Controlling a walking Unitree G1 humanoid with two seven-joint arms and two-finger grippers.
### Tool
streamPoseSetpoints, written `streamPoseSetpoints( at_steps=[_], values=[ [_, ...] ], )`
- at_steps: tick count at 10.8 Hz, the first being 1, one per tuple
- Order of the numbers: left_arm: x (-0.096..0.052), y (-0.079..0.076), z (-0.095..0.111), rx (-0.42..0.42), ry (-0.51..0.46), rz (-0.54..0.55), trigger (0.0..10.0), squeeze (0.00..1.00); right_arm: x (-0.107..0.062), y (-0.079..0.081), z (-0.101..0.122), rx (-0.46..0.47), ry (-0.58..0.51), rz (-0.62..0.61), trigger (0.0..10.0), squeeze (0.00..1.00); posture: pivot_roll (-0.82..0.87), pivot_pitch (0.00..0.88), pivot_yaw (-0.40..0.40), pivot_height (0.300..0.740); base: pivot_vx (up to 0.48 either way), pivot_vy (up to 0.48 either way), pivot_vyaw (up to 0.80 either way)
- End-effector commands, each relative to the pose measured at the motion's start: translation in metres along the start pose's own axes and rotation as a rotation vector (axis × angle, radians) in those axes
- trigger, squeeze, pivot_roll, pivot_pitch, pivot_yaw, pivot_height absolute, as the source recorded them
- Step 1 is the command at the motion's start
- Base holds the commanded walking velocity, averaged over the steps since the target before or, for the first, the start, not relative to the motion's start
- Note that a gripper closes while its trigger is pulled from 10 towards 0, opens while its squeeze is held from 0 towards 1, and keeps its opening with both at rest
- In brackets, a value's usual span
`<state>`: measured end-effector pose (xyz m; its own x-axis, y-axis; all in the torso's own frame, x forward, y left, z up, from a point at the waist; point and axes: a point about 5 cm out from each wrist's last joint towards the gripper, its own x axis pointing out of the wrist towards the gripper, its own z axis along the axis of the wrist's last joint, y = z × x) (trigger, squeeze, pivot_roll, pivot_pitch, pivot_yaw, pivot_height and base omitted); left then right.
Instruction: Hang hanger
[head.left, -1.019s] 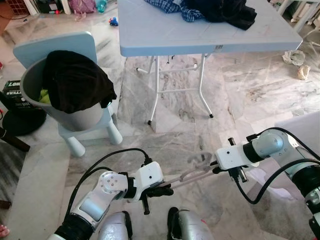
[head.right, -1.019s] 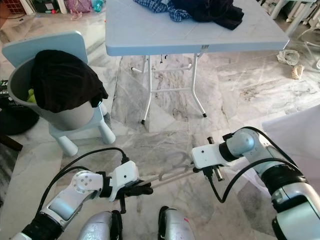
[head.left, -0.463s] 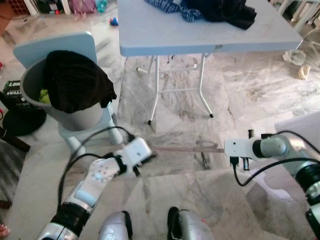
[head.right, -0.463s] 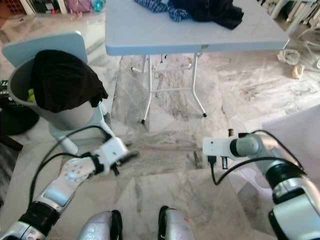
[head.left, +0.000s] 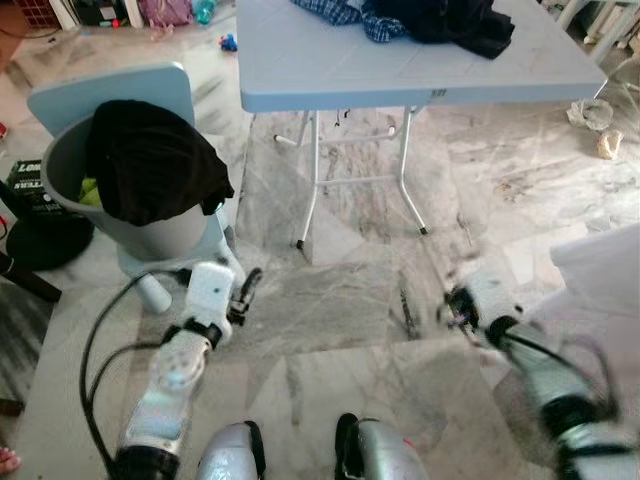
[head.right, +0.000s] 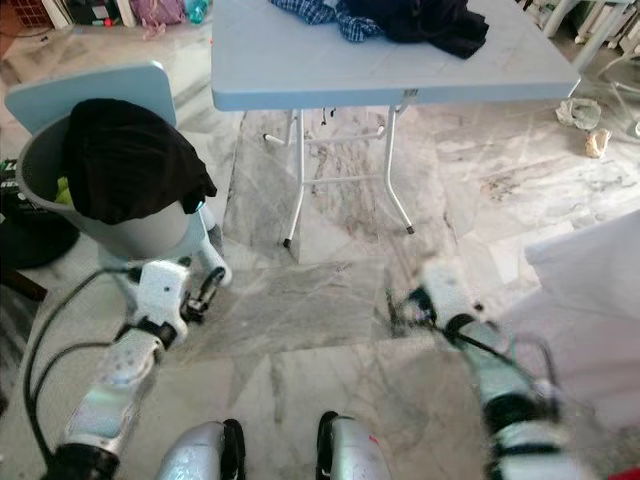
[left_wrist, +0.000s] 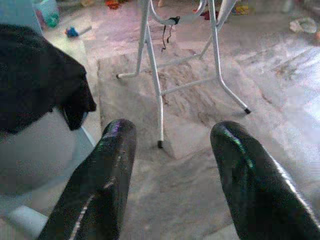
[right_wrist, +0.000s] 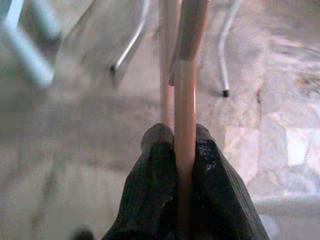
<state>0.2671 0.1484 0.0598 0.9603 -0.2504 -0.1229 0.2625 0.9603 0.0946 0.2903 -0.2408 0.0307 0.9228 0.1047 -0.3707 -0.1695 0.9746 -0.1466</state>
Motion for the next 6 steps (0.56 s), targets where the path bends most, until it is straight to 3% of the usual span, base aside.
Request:
streamPoseSetpoints(
  at_steps=[1, 2, 3, 6],
  values=[
    [0.003, -0.001, 0.004, -0.008, -0.005, 0.003, 10.0, 1.0, -0.002, -0.006, 0.004, 0.112, -0.061, -0.126, 2.2, 0.0, 0.01, 0.185, -0.026, 0.74, 0.0, 0.0, 0.0],
    [0.006, -0.001, 0.007, -0.012, -0.012, -0.006, 10.0, 1.0, -0.002, 0.0, 0.008, 0.132, -0.092, -0.156, 10.0, 0.0, 0.01, 0.181, -0.024, 0.74, 0.0, 0.0, 0.0],
    [0.011, 0.001, 0.012, -0.024, -0.019, -0.004, 10.0, 0.0, -0.001, 0.006, 0.012, 0.173, -0.119, -0.181, 10.0, 0.0, 0.01, 0.178, -0.024, 0.74, 0.0, 0.0, 0.0],
    [0.012, 0.003, 0.014, -0.079, -0.015, 0.014, 10.0, 0.0, -0.006, 0.01, 0.015, 0.199, -0.125, -0.219, 10.0, 0.0, 0.01, 0.18, -0.029, 0.74, 0.0, 0.415, -0.8]
  ],
)
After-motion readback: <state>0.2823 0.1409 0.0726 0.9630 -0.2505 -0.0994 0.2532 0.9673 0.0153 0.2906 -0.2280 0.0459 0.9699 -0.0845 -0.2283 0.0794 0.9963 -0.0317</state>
